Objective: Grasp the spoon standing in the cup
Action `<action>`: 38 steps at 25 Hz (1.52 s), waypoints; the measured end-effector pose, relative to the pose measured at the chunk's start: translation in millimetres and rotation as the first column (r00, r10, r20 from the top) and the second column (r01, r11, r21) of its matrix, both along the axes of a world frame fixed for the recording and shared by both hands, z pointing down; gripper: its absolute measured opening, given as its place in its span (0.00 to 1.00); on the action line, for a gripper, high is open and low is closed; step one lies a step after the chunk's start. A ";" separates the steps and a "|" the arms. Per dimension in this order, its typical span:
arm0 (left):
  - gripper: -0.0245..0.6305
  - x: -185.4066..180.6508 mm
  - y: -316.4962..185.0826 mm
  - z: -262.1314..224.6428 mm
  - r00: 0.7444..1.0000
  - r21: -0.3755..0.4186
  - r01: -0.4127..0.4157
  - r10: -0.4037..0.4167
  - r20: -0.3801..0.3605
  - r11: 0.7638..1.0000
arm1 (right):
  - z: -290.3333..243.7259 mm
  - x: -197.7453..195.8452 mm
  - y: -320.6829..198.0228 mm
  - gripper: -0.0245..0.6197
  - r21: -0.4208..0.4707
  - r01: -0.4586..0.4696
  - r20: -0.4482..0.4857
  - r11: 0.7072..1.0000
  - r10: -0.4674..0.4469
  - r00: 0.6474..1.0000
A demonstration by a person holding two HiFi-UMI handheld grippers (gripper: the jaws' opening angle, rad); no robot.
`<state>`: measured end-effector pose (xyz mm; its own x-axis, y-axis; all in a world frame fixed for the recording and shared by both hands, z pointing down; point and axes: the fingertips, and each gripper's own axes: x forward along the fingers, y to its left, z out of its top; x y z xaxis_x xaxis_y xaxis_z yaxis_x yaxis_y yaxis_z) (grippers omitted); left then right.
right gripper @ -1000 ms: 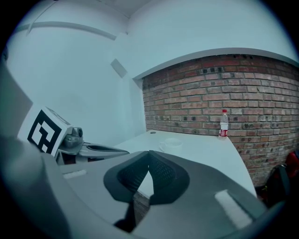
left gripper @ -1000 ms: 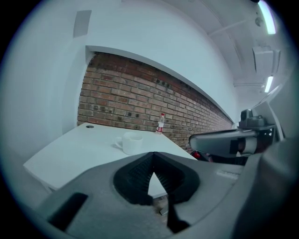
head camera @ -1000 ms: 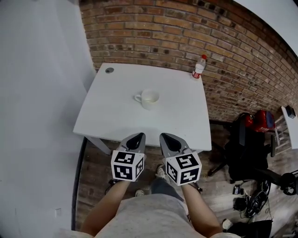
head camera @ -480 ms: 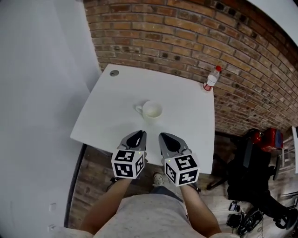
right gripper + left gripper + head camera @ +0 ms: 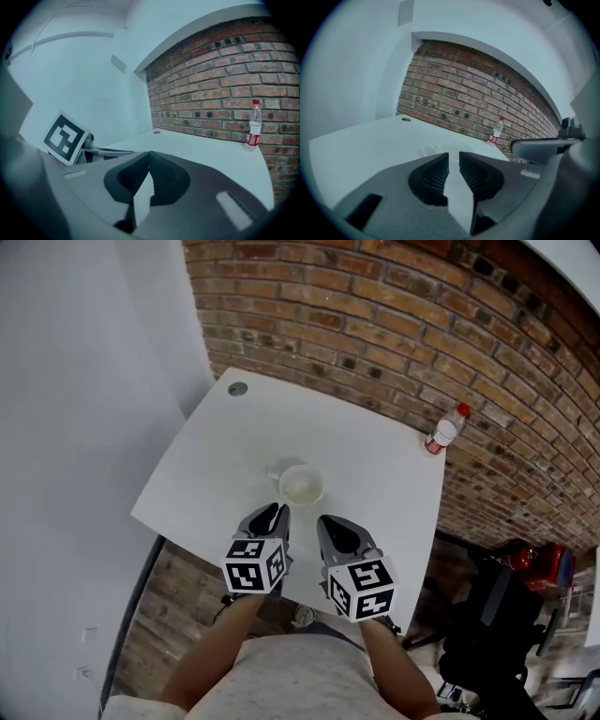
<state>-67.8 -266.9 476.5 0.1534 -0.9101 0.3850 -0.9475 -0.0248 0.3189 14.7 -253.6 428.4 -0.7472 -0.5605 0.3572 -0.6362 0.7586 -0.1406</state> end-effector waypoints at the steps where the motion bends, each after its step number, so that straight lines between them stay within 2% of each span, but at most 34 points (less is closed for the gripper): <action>1: 0.15 -0.1 -4.2 1.7 1.000 -0.005 0.013 -0.013 -0.005 1.000 | 1.9 0.4 -5.1 0.05 -0.005 0.012 -0.001 1.000 -0.012 1.000; 13: 0.16 -6.5 -30.4 15.4 0.984 -0.053 0.166 -0.169 -0.059 0.985 | 25.3 8.9 -41.2 0.05 -0.072 0.094 -0.011 0.993 -0.095 0.995; 22: 0.09 -9.3 -32.4 15.4 0.970 -0.089 0.235 -0.239 -0.036 0.968 | 35.4 11.6 -46.3 0.05 -0.089 0.116 -0.021 0.989 -0.118 0.993; 24: 0.05 -8.9 -32.9 13.9 0.969 -0.088 0.240 -0.243 -0.031 0.967 | 36.9 13.0 -47.7 0.05 -0.094 0.114 -0.018 0.989 -0.116 0.993; 31: 0.04 -2.8 -31.7 9.2 0.977 -0.068 0.205 -0.209 -0.052 0.976 | 33.9 9.0 -45.0 0.05 -0.092 0.131 -0.003 0.987 -0.132 0.991; 38: 0.04 -2.5 -20.4 -13.8 0.981 0.005 0.180 -0.179 -0.071 0.984 | 23.0 -2.5 -34.5 0.05 -0.071 0.155 0.012 0.985 -0.154 0.988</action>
<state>-70.3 -287.4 462.7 0.0135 -0.9296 0.3683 -0.9124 0.1393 0.3850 12.2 -288.1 451.4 -0.8252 -0.4114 0.3870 -0.5111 0.8355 -0.2018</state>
